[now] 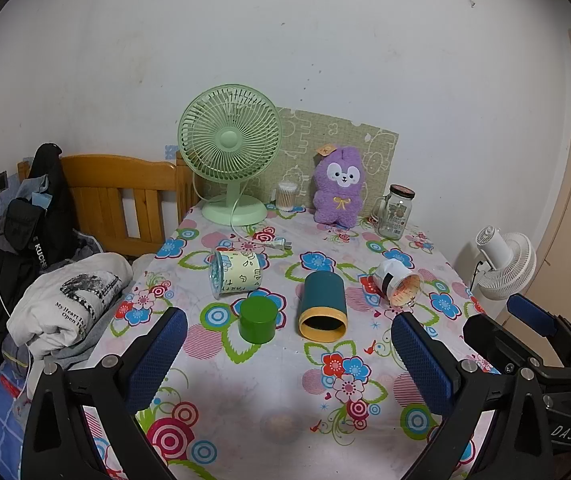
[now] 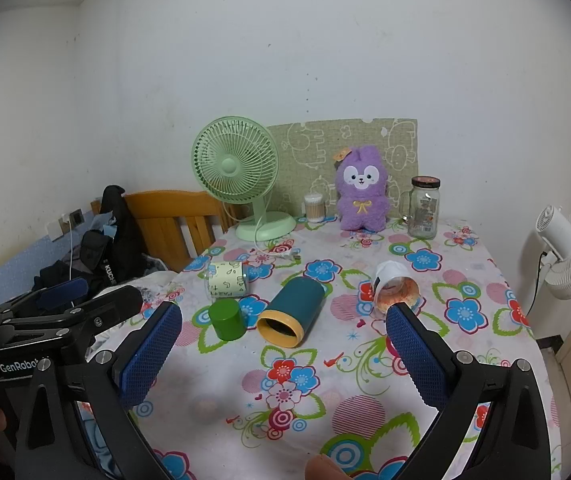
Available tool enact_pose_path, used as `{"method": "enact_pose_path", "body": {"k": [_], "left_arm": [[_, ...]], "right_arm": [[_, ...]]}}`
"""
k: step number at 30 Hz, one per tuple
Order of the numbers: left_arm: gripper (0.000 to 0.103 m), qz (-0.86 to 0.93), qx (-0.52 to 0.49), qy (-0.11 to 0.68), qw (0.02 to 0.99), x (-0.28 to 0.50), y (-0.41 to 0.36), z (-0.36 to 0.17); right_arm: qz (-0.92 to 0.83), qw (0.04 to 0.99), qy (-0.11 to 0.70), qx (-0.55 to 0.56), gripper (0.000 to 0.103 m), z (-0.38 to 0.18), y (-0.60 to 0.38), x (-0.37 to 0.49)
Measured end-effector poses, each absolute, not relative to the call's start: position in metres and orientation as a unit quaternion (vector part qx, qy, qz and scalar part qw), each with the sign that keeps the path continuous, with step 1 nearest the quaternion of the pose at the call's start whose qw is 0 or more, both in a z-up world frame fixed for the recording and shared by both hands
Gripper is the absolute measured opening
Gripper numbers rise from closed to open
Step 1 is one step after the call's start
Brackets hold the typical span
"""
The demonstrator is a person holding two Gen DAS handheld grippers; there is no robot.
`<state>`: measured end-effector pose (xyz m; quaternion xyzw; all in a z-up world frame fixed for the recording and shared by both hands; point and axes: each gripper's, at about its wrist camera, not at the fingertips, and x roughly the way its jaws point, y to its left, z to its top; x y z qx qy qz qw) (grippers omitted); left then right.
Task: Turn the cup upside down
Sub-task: 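Move the right tool toward the teal cup lying on its side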
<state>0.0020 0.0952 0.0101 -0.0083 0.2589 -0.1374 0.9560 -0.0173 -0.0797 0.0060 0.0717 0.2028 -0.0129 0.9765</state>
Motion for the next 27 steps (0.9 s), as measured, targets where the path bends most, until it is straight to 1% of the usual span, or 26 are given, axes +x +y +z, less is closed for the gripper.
{"method": "enact_pose_path", "body": {"k": [11,18,27], "left_arm": [[0.103,-0.137,-0.01,0.27,0.953,0.007,0.096,0.001],[0.103,-0.132,0.0,0.289,0.948,0.023,0.101,-0.016],[0.103,-0.12,0.024,0.323,0.939,0.063,0.103,-0.043]], "right_arm": [[-0.012,0.972,0.222,0.078,0.103,-0.003,-0.081,-0.008],[-0.012,0.96,0.259,0.108,0.103,-0.017,-0.094,0.017],[-0.03,0.936,0.319,0.144,0.103,-0.034,-0.111,0.07]]}}
